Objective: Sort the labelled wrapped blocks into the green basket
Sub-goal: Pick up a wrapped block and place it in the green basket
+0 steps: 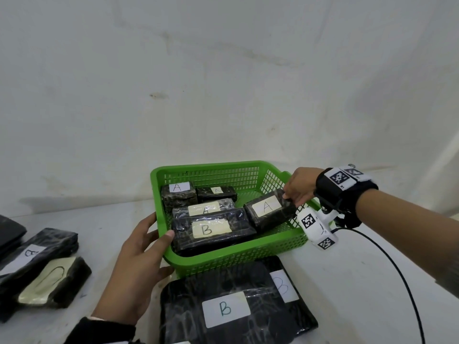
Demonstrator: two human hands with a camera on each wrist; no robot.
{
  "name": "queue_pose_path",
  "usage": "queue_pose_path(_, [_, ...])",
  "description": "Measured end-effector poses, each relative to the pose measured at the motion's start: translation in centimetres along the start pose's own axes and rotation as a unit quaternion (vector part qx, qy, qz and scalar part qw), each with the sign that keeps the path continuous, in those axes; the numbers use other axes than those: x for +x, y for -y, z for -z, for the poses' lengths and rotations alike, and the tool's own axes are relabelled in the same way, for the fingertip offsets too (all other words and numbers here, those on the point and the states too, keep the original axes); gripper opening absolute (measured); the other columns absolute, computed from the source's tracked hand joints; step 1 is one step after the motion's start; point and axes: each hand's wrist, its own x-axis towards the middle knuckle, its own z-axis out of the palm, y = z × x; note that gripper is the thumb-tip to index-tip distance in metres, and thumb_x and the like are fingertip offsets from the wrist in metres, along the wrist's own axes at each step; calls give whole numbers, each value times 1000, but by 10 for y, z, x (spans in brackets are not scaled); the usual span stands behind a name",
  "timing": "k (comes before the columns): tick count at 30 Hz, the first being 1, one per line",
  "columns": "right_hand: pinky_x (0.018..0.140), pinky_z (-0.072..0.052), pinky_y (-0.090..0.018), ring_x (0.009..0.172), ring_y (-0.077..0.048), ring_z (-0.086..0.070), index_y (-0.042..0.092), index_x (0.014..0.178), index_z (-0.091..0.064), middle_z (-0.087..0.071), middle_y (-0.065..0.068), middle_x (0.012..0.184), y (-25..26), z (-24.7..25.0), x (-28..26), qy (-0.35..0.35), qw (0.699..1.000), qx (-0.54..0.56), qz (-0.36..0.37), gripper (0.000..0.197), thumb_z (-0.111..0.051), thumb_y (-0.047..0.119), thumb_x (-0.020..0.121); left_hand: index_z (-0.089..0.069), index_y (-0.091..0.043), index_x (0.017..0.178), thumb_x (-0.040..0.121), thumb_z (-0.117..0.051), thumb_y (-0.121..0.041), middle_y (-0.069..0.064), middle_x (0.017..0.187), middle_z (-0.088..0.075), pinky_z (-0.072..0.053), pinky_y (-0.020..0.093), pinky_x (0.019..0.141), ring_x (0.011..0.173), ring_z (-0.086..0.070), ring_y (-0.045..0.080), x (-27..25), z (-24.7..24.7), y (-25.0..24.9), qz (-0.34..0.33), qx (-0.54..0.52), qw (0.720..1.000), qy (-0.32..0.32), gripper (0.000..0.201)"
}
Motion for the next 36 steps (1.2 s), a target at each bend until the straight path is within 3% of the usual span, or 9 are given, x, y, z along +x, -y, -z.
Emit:
queue_pose_path(4, [93,-55,-40,87,-27,-72,-1,99,-69,-73,-15,96,-1,-4,6,21,1000,-6,-15,14,-65,10,91,-57,-25,129,98,-52,-7,16,116,-66,-52,56,86,94,-65,32,1,0,0,-3,1,1000,5,37])
queue_pose_path(9, [51,-53,-22,69,-19,-58,7,81,-56,-59,-10,82,-11,-11,12,86,994,54,-43,14,-57,-2,92,-57,-24,129,98,-52,-7,16,115,-66,-52,55,85,89,-65,29,2,2,2,-5,5,1000,7,36])
queue_pose_path(13, [70,-52,-30,80,-24,-62,2,86,-58,-61,-13,89,-13,-10,13,110,990,64,-53,10,-54,2,95,-57,-24,130,98,-52,-6,17,115,-66,-51,55,86,90,-64,30,2,2,1,-4,5,1000,3,36])
queue_pose_path(19, [88,-50,-56,94,-46,-61,-7,140,-32,-49,-34,135,-14,-4,6,138,976,136,-97,45,-48,7,100,-56,-24,130,99,-51,-7,15,115,-66,-51,56,88,93,-65,31,0,-1,-1,-5,12,1000,1,36])
queue_pose_path(22, [116,-24,-58,131,-49,-45,-9,136,-43,-61,-28,125,-23,2,15,129,981,98,-106,59,-65,19,90,-56,-26,129,99,-52,-8,14,116,-67,-52,55,87,94,-65,30,1,-1,0,-5,16,1000,-3,35])
queue_pose_path(24, [119,-19,-55,135,-46,-41,-3,132,-49,-68,-23,110,-27,6,18,126,982,101,-94,61,-74,22,82,-56,-26,128,99,-52,-8,14,115,-67,-53,52,84,94,-65,30,0,-1,0,-2,12,1000,-9,34])
queue_pose_path(29, [89,-53,-45,89,-29,-59,4,122,-55,-59,-17,104,1,2,-36,94,978,183,-23,28,-59,16,97,-55,-24,125,98,-55,-12,13,113,-67,-53,36,68,94,-66,26,-4,-5,-6,-2,44,999,-30,30])
queue_pose_path(34, [62,-49,-26,67,-16,-53,4,119,-58,-59,-7,84,42,-23,-93,51,945,305,103,26,-62,7,93,-51,-15,125,90,-67,-34,8,109,-61,-52,33,68,103,-62,26,-14,4,-25,27,106,993,-50,42])
queue_pose_path(36, [51,-48,-22,59,-15,-49,4,112,-58,-57,-8,76,68,-45,-129,74,912,376,149,19,-59,2,94,-58,-10,112,91,-67,-30,10,98,-63,-54,33,68,87,-65,25,-21,19,-35,5,92,992,-85,30])
